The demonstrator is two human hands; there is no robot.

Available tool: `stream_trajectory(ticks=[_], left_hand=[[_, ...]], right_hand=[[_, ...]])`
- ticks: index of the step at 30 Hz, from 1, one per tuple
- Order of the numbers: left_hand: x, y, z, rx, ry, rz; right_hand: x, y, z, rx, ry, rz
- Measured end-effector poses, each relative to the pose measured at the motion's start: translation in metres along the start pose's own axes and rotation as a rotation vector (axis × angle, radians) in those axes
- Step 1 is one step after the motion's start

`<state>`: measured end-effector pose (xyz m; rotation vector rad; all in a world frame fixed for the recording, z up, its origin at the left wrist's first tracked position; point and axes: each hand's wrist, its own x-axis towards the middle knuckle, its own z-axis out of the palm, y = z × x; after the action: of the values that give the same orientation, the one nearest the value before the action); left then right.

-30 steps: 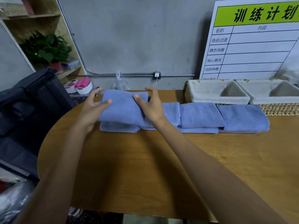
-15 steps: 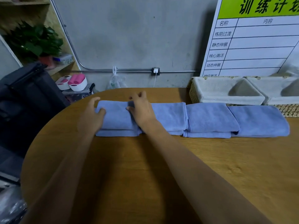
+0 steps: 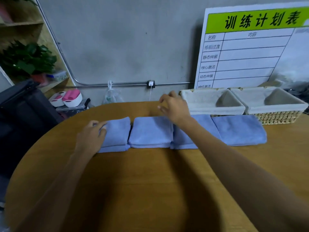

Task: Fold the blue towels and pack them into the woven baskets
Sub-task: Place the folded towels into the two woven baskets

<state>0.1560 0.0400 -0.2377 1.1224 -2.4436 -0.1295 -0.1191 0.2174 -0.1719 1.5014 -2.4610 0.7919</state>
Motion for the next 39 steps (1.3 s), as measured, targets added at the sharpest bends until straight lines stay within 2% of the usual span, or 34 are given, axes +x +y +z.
stream_trajectory(ticks=[4,6,8,11,15,20,25,29,33,36,39], left_hand=[[0.0,0.012,-0.008,0.214,0.138,0.058],[0.009,0.037,-0.015,0.151,0.188,0.107],[0.022,0.076,-0.018,-0.012,0.171,0.157],[0.046,0.147,-0.005,-0.265,0.077,0.149],[0.079,0.224,0.033,-0.457,-0.045,-0.015],[0.115,0.291,0.066,-0.513,-0.215,-0.136],[0.136,0.319,0.099,-0.454,-0.471,-0.212],[0.14,0.327,0.107,-0.364,-0.388,-0.212],[0.149,0.326,0.091,-0.291,-0.234,-0.172],[0.156,0.324,0.057,-0.354,-0.162,-0.128],[0.156,0.323,0.009,-0.427,-0.097,-0.109]], right_hand=[[-0.008,0.08,-0.039,-0.061,-0.003,0.122],[-0.013,0.115,-0.054,-0.068,0.003,0.167],[-0.016,0.142,-0.064,-0.051,0.01,0.202],[-0.016,0.168,-0.068,-0.027,0.003,0.22],[-0.01,0.187,-0.067,0.003,-0.016,0.237],[0.001,0.212,-0.063,-0.004,-0.033,0.239],[0.008,0.225,-0.051,0.055,0.008,0.194],[0.012,0.23,-0.053,0.089,0.063,0.146],[0.01,0.228,-0.067,0.108,0.201,0.117],[0.015,0.21,-0.095,0.151,0.359,0.11],[0.017,0.178,-0.138,0.339,0.463,0.14]])
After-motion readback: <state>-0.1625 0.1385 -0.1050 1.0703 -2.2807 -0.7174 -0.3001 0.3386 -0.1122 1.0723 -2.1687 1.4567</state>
